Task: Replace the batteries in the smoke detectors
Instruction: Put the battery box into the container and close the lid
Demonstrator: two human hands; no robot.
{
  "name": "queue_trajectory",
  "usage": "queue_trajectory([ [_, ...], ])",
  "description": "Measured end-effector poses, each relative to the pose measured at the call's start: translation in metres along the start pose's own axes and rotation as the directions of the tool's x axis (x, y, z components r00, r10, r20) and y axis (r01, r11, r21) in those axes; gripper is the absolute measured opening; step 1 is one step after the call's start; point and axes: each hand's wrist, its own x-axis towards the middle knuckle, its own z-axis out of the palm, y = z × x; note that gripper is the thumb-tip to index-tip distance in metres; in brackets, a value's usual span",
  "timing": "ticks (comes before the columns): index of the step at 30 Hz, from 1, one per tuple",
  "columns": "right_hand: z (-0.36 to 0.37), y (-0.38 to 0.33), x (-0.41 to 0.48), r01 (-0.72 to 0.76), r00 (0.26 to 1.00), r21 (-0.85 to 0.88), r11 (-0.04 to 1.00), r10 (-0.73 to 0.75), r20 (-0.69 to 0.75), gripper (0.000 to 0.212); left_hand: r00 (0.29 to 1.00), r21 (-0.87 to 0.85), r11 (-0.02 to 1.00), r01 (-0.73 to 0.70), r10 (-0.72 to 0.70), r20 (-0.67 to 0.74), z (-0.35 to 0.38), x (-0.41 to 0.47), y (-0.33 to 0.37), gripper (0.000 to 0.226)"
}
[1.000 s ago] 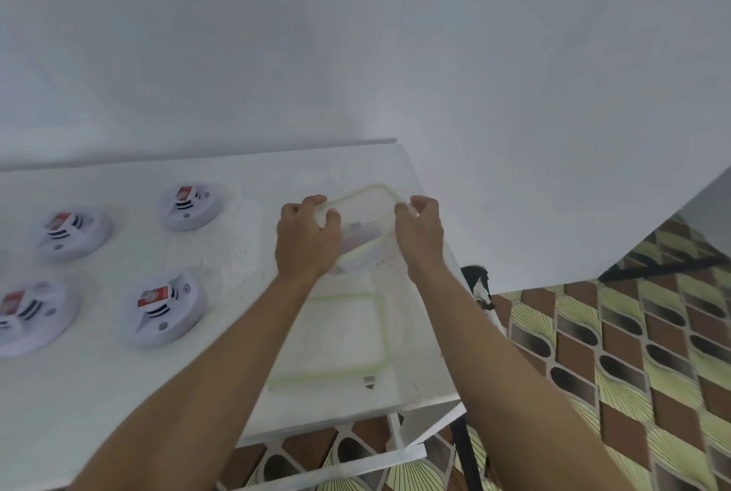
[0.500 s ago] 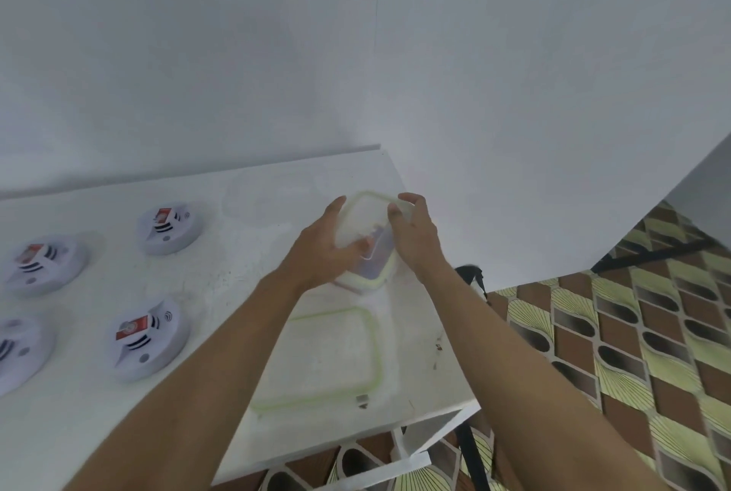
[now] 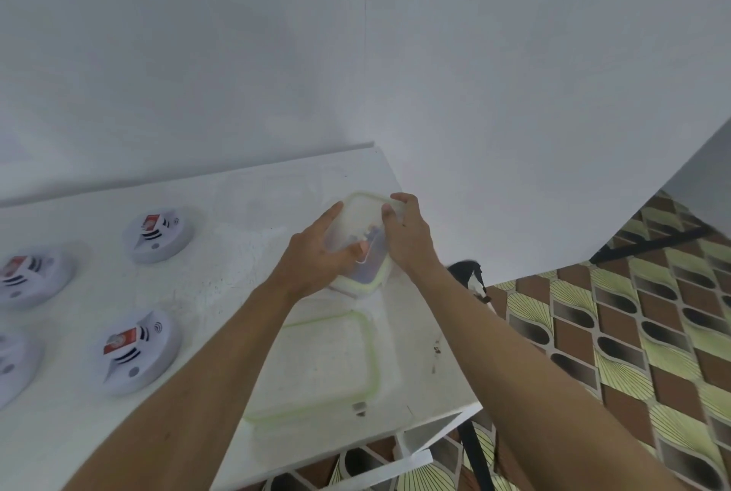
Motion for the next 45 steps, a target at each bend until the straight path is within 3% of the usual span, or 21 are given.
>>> queue_trajectory([
  [5, -0.002, -0.003, 0.001, -0.009, 0.999, -0.049, 0.999, 0.011, 0.04, 0.035, 0.999, 0.0, 0.999, 0.033, -0.033, 0.022, 0.0, -0.003, 0.005, 0.08],
  [9, -0.003, -0.008, -0.008, -0.072, 0.997, 0.036, 0.997, 0.072, 0.005, 0.041, 0.998, -0.008, 0.998, 0.069, -0.069, 0.001, 0.001, -0.008, 0.01, 0.079],
  [14, -0.003, -0.01, -0.026, -0.061, 0.982, 0.055, 0.997, 0.069, -0.178, 0.01, 0.984, -0.041, 0.988, 0.147, -0.15, -0.1, 0.011, -0.02, 0.017, 0.087],
  [18, -0.003, -0.008, -0.046, -0.15, 0.985, 0.097, 0.984, 0.157, -0.071, 0.025, 0.95, -0.105, 0.98, 0.171, -0.192, -0.247, 0.026, -0.031, 0.02, 0.072],
  [22, -0.013, -0.009, -0.051, -0.135, 0.991, -0.047, 0.99, 0.136, 0.01, 0.034, 0.941, -0.143, 0.962, 0.233, -0.26, -0.216, 0.023, -0.036, 0.016, 0.068],
  [25, -0.01, -0.01, -0.049, -0.14, 0.99, -0.09, 0.986, 0.143, 0.02, 0.03, 0.933, -0.005, 0.977, 0.214, -0.206, -0.295, 0.01, -0.035, 0.012, 0.055],
  [28, -0.002, -0.011, -0.046, -0.095, 0.995, -0.154, 0.983, 0.096, -0.002, 0.027, 0.934, 0.133, 0.985, 0.109, -0.056, -0.353, -0.001, -0.025, 0.011, 0.043],
  [31, -0.002, -0.013, -0.037, -0.018, 0.998, -0.206, 0.978, 0.03, 0.056, 0.028, 0.943, 0.235, 0.972, 0.016, 0.064, -0.326, -0.01, -0.011, 0.01, 0.051],
  [35, -0.006, -0.019, -0.025, 0.099, 0.977, -0.271, 0.958, -0.042, 0.208, 0.026, 0.987, 0.378, 0.926, 0.014, 0.047, -0.152, -0.021, 0.003, 0.004, 0.072],
  [38, -0.007, -0.019, -0.022, 0.121, 0.972, -0.283, 0.951, -0.056, 0.226, 0.022, 0.997, 0.279, 0.96, 0.019, 0.002, -0.074, -0.024, 0.005, 0.001, 0.076],
  [45, -0.003, -0.019, -0.024, 0.11, 0.978, -0.3, 0.948, -0.05, 0.202, 0.024, 0.994, 0.22, 0.975, 0.003, 0.021, -0.107, -0.023, 0.005, -0.001, 0.064],
])
